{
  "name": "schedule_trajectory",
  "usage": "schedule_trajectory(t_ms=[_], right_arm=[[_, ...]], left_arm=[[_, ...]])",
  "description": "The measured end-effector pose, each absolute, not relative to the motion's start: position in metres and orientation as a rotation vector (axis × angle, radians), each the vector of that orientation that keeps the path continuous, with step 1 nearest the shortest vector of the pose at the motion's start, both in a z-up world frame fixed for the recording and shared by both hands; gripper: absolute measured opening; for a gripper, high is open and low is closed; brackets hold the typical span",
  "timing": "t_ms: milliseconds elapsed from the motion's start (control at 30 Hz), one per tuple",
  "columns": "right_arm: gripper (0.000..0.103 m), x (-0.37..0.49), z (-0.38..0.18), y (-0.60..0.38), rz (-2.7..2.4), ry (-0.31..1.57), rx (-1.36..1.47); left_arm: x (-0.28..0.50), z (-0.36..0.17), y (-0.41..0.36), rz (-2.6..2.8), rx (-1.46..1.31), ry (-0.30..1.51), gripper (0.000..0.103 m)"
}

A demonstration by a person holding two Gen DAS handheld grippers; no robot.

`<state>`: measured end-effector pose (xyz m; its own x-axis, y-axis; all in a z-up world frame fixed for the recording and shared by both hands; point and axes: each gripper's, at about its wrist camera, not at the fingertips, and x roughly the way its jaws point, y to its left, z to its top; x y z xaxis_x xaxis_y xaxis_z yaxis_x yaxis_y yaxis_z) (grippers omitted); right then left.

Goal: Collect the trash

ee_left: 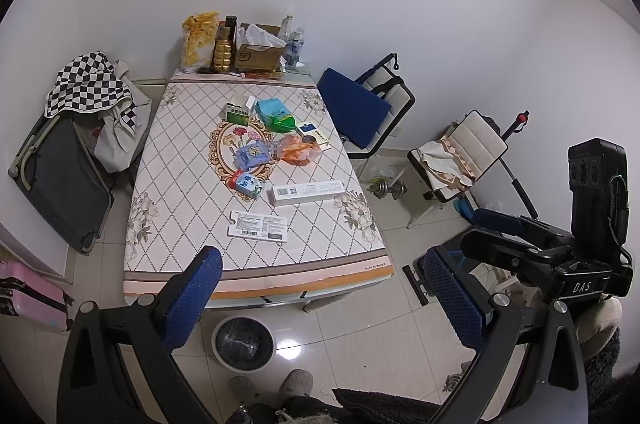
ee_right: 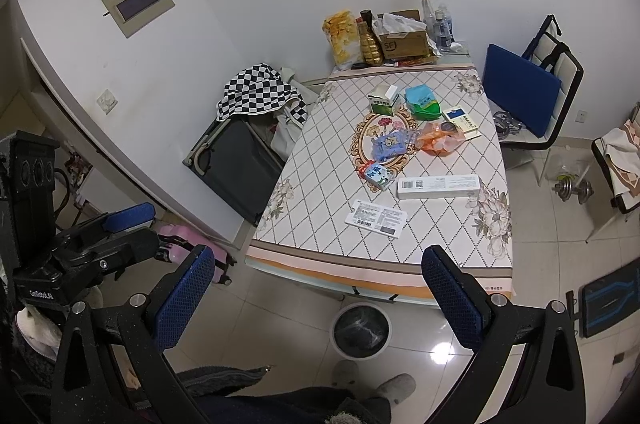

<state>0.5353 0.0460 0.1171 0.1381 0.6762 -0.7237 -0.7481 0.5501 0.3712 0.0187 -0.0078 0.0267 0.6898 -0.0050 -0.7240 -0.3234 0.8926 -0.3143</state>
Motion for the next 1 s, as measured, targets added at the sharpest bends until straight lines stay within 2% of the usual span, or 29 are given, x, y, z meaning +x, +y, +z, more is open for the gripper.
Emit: schedule_trajectory(t_ms=[1000], right_arm=[[0.103,0.534,0.117,0.044,1.033,1.002,-0.09]], left_arm=[[0.011,0.015,-0.004,0.164,-0.45,0.795,0.103]])
